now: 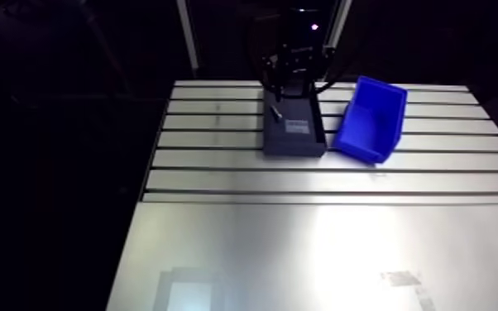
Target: Pick up the M10 bolt from the tray and put it into the blue bin.
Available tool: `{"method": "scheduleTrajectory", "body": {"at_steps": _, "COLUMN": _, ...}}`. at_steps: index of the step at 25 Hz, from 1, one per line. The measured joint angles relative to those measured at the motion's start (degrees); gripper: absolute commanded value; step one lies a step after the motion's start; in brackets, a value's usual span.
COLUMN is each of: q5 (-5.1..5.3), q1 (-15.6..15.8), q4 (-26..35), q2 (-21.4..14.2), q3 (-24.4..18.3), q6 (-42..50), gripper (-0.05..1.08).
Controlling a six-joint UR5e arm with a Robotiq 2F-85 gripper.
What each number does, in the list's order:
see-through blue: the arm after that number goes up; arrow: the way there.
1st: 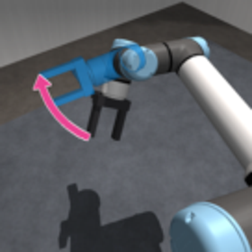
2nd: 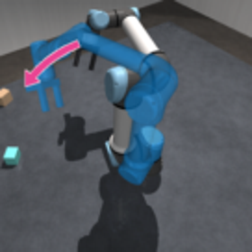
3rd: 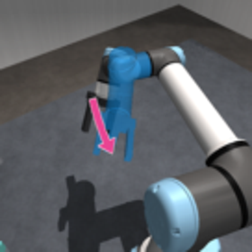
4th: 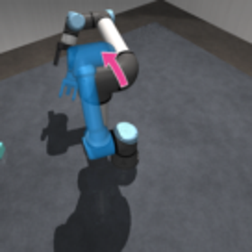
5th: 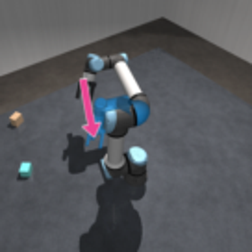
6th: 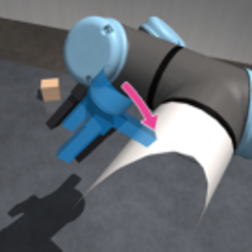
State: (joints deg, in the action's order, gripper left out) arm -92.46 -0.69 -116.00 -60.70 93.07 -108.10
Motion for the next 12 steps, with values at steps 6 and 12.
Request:
{"method": "scheduleTrajectory", "body": {"at_steps": 6, "q5": 0.04, "q1": 0.2, "q4": -0.89, "q2": 1.38, "q3": 0.06, "q6": -0.13, "gripper": 0.41}}
{"method": "scheduleTrajectory", "body": {"at_steps": 12, "q5": 0.17, "q1": 0.25, "q4": -1.05, "q2": 1.95, "q3": 0.07, "q6": -0.16, "gripper": 0.44}}
